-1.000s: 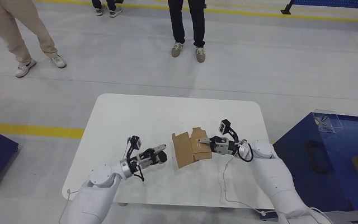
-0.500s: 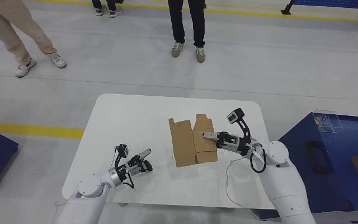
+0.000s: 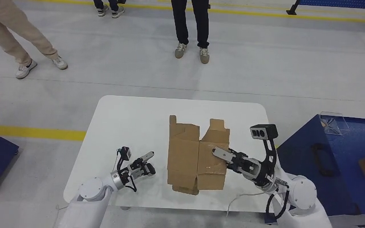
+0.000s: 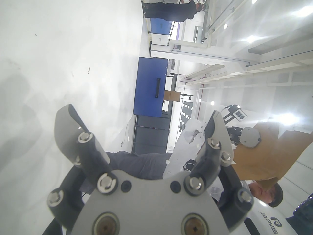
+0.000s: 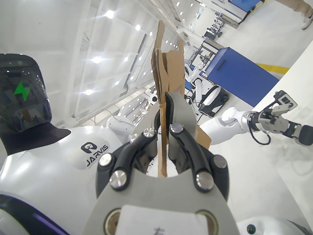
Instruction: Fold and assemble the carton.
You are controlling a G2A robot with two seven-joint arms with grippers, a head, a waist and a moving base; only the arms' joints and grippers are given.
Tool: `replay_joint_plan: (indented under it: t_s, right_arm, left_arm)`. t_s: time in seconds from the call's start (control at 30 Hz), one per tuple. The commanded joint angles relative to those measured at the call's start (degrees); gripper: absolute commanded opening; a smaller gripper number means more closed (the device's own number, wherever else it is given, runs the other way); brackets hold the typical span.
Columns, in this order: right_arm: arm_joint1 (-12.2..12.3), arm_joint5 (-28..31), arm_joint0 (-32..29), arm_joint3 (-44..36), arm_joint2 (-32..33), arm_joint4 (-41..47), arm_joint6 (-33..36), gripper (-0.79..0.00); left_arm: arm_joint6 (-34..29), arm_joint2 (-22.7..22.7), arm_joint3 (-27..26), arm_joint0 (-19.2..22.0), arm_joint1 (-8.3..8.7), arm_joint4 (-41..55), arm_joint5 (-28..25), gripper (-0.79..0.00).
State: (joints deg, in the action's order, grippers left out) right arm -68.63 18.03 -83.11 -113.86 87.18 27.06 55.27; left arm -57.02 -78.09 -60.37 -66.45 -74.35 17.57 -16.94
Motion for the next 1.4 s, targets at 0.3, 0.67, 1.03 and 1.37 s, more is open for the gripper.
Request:
replay_joint_plan:
  t_s: [0.3, 0.67, 1.03, 1.37]
  right_arm:
    - [-0.29, -14.34, -0.80, 3.56, -3.79, 21.02, 2.53, -0.785]
    - [-1.76, -62.73, 9.58, 23.92, -18.49, 67.22, 4.33, -0.785]
    - [-3.03, -76.03, 17.06, 31.61, -38.13, 109.31, -11.24, -0.785]
    - [-1.52, -76.03, 20.47, 33.35, -40.97, 112.82, -10.99, -0.785]
  left_arm:
    - [0.00, 0.00, 0.00, 0.00, 0.00, 0.00, 0.00, 0.000]
    - [0.00, 0.00, 0.00, 0.00, 0.00, 0.00, 0.00, 0.000]
    - [0.00, 0.00, 0.00, 0.00, 0.00, 0.00, 0.00, 0.000]
    - [0.00, 0.00, 0.00, 0.00, 0.00, 0.00, 0.00, 0.000]
